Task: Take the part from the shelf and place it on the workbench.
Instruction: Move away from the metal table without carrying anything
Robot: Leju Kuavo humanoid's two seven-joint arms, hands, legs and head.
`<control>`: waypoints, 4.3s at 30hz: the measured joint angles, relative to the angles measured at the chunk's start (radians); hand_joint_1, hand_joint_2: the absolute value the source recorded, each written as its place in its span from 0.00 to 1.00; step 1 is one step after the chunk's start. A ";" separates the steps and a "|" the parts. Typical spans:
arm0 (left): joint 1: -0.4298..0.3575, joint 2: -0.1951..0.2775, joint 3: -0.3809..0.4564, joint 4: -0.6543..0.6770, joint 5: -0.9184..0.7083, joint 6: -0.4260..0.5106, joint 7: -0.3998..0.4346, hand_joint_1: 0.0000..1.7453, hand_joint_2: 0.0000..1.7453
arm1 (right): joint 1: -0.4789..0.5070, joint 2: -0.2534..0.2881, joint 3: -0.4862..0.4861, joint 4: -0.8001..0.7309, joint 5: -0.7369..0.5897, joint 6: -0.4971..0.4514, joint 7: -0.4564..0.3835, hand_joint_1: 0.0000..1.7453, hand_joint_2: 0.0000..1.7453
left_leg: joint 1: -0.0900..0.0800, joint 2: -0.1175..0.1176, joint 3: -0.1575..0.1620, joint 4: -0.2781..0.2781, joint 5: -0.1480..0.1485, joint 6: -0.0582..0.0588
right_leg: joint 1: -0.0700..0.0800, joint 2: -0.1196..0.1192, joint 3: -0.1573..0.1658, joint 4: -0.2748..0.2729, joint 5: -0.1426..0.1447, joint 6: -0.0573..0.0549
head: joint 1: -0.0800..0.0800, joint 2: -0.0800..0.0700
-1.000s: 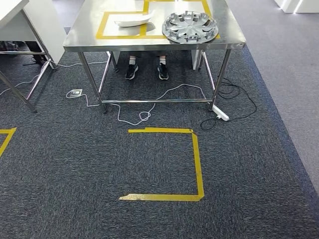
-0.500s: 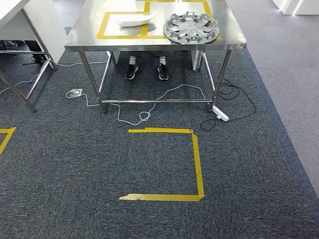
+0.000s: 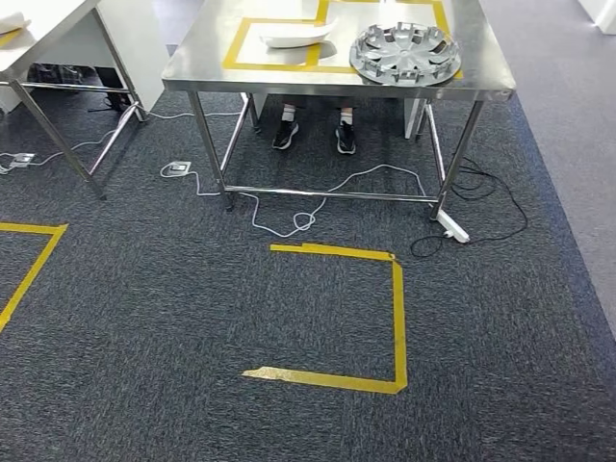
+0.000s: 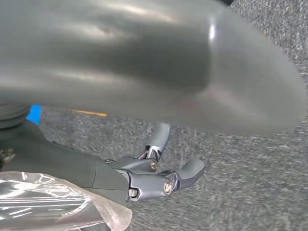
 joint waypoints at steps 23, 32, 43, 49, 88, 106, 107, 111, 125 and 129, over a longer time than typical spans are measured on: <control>-0.023 -0.002 -0.038 0.029 0.070 0.002 -0.045 0.00 0.00 | -0.009 -0.001 0.014 0.013 0.040 0.000 0.006 0.00 0.00 | 0.001 0.045 0.009 -0.012 -0.001 0.029 | 0.002 -0.042 -0.119 0.251 -0.093 0.022 | -0.001 0.000; -0.029 -0.001 -0.051 0.039 0.105 0.002 -0.061 0.00 0.00 | -0.038 -0.020 0.064 0.021 0.089 0.000 0.017 0.00 0.00 | 0.004 0.003 -0.027 0.043 -0.029 -0.012 | -0.002 -0.013 -0.010 0.005 0.010 -0.014 | -0.006 0.000; -0.034 0.000 -0.060 0.045 0.106 0.003 -0.063 0.00 0.00 | -0.055 -0.027 0.105 0.033 0.097 0.000 0.022 0.00 0.00 | 0.011 0.150 -0.004 0.012 -0.014 -0.017 | 0.006 -0.153 0.014 0.003 -0.022 0.006 | -0.010 0.000; -0.031 0.000 -0.060 0.048 0.105 0.004 -0.065 0.00 0.00 | -0.065 -0.033 0.114 0.035 0.098 0.000 0.027 0.00 0.00 | 0.014 0.088 -0.003 -0.006 -0.003 0.019 | -0.001 -0.076 -0.031 0.132 -0.110 0.026 | -0.002 0.000; -0.004 0.068 -0.043 0.012 0.154 0.002 -0.097 0.00 0.00 | -0.330 -0.110 0.578 0.173 -0.252 0.048 -0.162 0.00 0.00 | 0.014 -0.017 -0.002 0.014 -0.021 0.000 | -0.010 0.035 -0.056 0.063 0.003 0.020 | -0.003 0.000; -0.008 0.076 -0.063 0.011 0.180 0.002 -0.102 0.00 0.00 | -0.377 -0.120 0.664 0.187 -0.283 0.016 -0.176 0.00 0.00 | -0.005 0.132 -0.027 0.029 -0.014 -0.002 | 0.016 -0.174 0.003 0.028 -0.040 -0.003 | -0.010 0.000; -0.007 0.076 -0.067 0.011 0.183 0.002 -0.104 0.00 0.00 | -0.382 -0.122 0.669 0.186 -0.284 0.012 -0.176 0.00 0.00 | -0.004 0.121 -0.025 0.022 -0.010 0.003 | 0.015 -0.168 0.006 0.029 -0.045 0.001 | -0.009 0.000; -0.020 0.074 -0.081 0.011 0.193 0.003 -0.113 0.00 0.00 | -0.389 -0.130 0.693 0.184 -0.288 0.004 -0.176 0.00 0.00 | 0.005 0.079 -0.020 0.007 -0.001 0.019 | 0.009 -0.060 -0.082 0.208 -0.142 0.011 | -0.005 0.000; -0.042 0.067 -0.118 0.015 0.219 0.002 -0.133 0.00 0.00 | -0.399 -0.139 0.731 0.186 -0.281 -0.001 -0.172 0.00 0.00 | 0.012 0.040 -0.064 0.115 -0.073 -0.029 | 0.001 -0.032 -0.046 0.038 0.007 -0.019 | -0.012 0.000; -0.049 0.065 -0.122 0.017 0.223 0.002 -0.134 0.00 0.00 | -0.400 -0.141 0.738 0.187 -0.278 -0.001 -0.169 0.00 0.00 | 0.017 0.076 -0.159 0.294 -0.126 -0.037 | 0.007 -0.090 -0.040 0.038 -0.003 -0.028 | -0.013 0.000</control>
